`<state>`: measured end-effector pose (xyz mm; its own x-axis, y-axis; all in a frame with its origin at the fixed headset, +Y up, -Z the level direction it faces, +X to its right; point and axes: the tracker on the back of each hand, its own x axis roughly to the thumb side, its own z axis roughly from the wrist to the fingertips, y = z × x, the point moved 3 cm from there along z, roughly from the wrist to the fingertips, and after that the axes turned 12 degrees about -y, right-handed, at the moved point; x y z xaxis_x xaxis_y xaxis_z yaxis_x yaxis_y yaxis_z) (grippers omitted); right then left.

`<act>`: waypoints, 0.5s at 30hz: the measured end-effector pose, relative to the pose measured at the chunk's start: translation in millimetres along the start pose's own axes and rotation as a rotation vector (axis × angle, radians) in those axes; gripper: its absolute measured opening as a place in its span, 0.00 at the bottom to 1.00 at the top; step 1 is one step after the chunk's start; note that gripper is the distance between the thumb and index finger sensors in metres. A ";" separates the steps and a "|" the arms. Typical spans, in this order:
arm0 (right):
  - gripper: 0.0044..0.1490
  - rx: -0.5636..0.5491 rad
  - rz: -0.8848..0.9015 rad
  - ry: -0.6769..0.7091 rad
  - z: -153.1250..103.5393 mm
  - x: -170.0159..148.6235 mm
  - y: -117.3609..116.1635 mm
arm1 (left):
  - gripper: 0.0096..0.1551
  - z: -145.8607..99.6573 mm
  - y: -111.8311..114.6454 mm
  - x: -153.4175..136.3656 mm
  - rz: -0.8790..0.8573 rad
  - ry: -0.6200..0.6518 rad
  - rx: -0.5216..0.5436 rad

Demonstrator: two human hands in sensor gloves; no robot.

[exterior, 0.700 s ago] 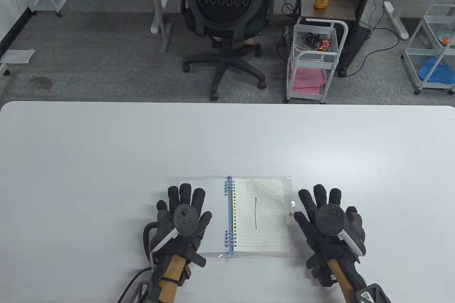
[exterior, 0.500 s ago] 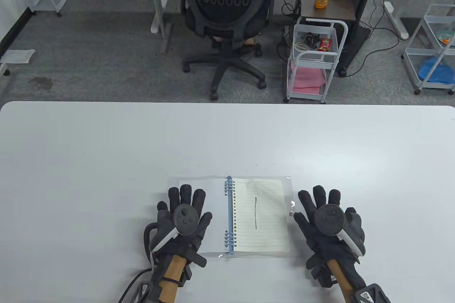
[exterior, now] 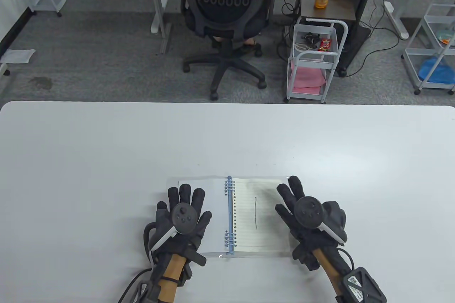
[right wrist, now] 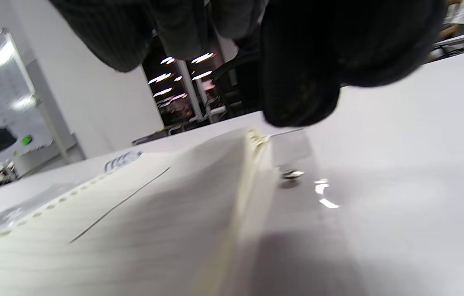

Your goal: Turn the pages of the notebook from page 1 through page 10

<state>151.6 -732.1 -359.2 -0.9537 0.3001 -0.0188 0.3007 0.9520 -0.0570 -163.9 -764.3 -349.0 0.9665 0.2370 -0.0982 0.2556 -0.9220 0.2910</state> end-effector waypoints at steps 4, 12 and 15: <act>0.31 0.173 -0.108 0.028 23.9 20.7 -26.3 | 0.41 -0.2 -0.2 -0.9 -0.009 0.000 -0.004; 0.31 0.264 -0.100 -0.177 57.4 -6.3 -46.4 | 0.41 2.2 3.2 -3.4 -0.027 -0.008 -0.032; 0.33 0.240 -0.077 -0.191 60.1 -13.8 -48.2 | 0.41 2.9 4.1 -2.4 -0.029 -0.008 -0.041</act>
<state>150.4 -785.7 -416.2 -0.9631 0.1895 -0.1908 0.2410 0.9232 -0.2995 -165.3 -769.5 -350.3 0.9587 0.2605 -0.1145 0.2839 -0.9014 0.3270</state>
